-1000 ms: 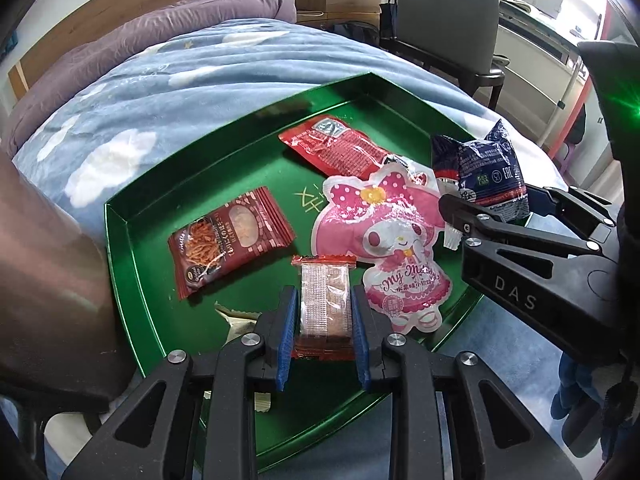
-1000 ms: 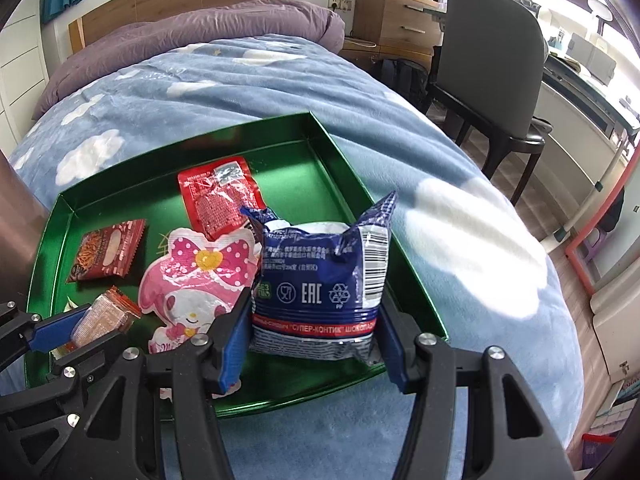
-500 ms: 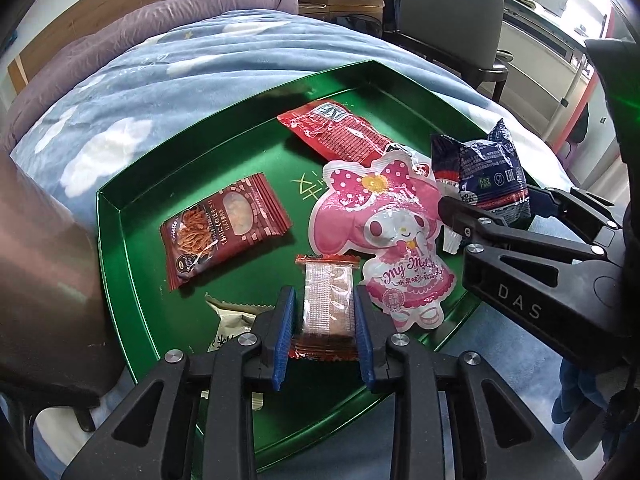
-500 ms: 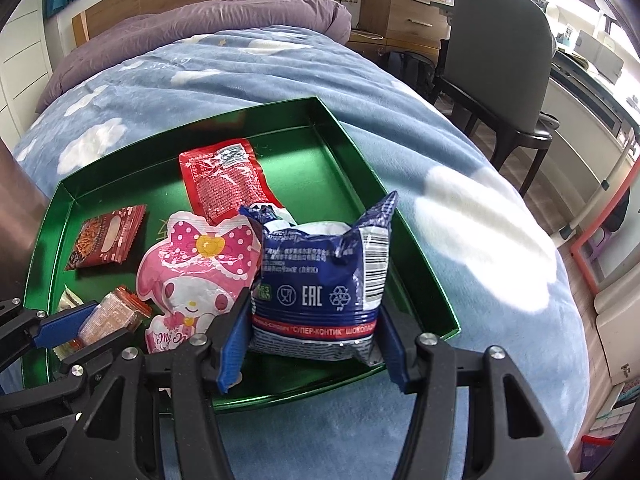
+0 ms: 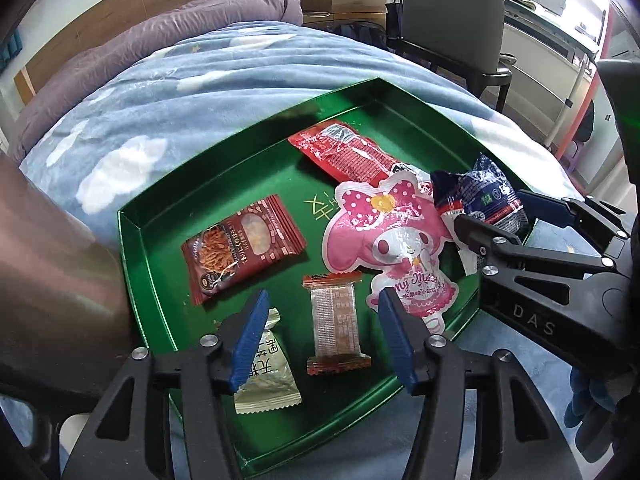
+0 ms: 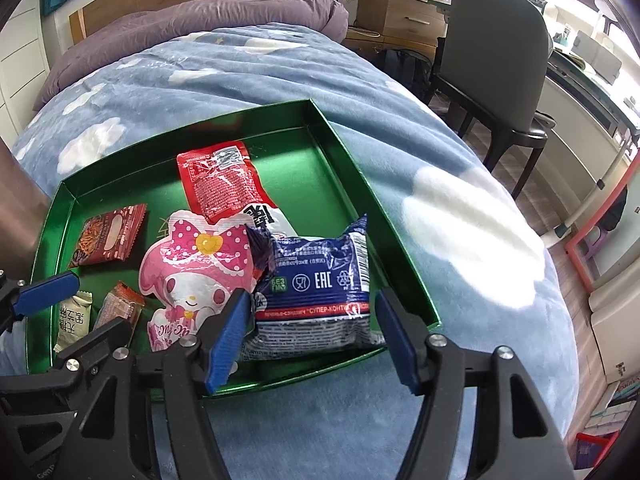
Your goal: Organize snacks
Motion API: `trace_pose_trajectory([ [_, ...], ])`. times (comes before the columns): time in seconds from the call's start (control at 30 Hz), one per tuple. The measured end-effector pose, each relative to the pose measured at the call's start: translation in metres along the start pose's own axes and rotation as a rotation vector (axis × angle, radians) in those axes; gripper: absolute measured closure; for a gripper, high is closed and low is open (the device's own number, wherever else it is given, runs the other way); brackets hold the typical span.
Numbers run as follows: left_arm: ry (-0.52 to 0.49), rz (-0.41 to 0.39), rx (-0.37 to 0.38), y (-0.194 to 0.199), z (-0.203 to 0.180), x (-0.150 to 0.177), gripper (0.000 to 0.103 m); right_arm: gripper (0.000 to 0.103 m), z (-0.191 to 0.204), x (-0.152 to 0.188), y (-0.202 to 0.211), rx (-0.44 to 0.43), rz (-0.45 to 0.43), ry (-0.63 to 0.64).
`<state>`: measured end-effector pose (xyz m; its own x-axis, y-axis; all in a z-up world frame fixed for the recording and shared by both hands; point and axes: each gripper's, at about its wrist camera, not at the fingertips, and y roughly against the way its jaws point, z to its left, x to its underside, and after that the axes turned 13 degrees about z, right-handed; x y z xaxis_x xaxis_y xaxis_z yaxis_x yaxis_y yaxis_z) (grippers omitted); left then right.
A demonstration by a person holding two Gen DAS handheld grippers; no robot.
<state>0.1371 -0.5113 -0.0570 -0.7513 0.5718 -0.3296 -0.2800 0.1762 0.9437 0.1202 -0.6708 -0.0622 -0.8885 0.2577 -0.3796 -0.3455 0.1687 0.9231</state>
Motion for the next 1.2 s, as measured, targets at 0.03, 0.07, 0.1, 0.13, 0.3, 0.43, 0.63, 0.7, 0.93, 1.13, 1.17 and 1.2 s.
trace_pose_trajectory([
  [0.03, -0.001, -0.002, -0.002, 0.002, 0.0, 0.0, 0.052, 0.004, -0.001, 0.0, 0.003, -0.001, -0.004, -0.003],
  [0.07, -0.004, -0.007, -0.004, 0.005, 0.0, 0.0, 0.052, 0.004, -0.003, 0.001, 0.007, -0.002, -0.01, -0.008],
  [0.1, -0.005, -0.011, -0.006, 0.008, -0.001, 0.0, 0.052, 0.003, -0.003, 0.001, 0.01, -0.003, -0.014, -0.012],
  [0.13, -0.006, -0.015, -0.009, 0.01, -0.001, 0.0, 0.051, 0.002, -0.005, 0.001, 0.013, -0.009, -0.02, -0.016],
  [0.3, -0.01, -0.041, -0.013, 0.03, -0.001, 0.001, 0.051, 0.0, -0.006, 0.002, 0.038, -0.016, -0.058, -0.027],
  [0.43, -0.019, -0.074, -0.01, 0.053, -0.001, 0.007, 0.051, 0.0, -0.006, 0.008, 0.063, -0.02, -0.091, -0.034],
  [0.63, -0.028, -0.107, -0.002, 0.086, 0.002, 0.029, 0.051, 0.0, -0.004, 0.03, 0.102, -0.027, -0.131, -0.048],
  [0.7, -0.032, -0.115, -0.003, 0.096, 0.004, 0.041, 0.051, 0.0, -0.001, 0.04, 0.114, -0.034, -0.14, -0.053],
  [0.93, -0.025, -0.13, -0.018, 0.126, 0.021, 0.087, 0.05, 0.0, 0.011, 0.082, 0.152, -0.067, -0.174, -0.063],
  [1.13, 0.011, -0.139, -0.048, 0.146, 0.049, 0.13, 0.049, 0.0, 0.029, 0.115, 0.178, -0.088, -0.195, -0.049],
  [1.17, 0.015, -0.141, -0.054, 0.148, 0.052, 0.135, 0.049, 0.0, 0.032, 0.119, 0.182, -0.089, -0.196, -0.044],
  [1.2, 0.023, -0.142, -0.065, 0.151, 0.058, 0.142, 0.049, 0.0, 0.037, 0.124, 0.186, -0.092, -0.2, -0.04],
])
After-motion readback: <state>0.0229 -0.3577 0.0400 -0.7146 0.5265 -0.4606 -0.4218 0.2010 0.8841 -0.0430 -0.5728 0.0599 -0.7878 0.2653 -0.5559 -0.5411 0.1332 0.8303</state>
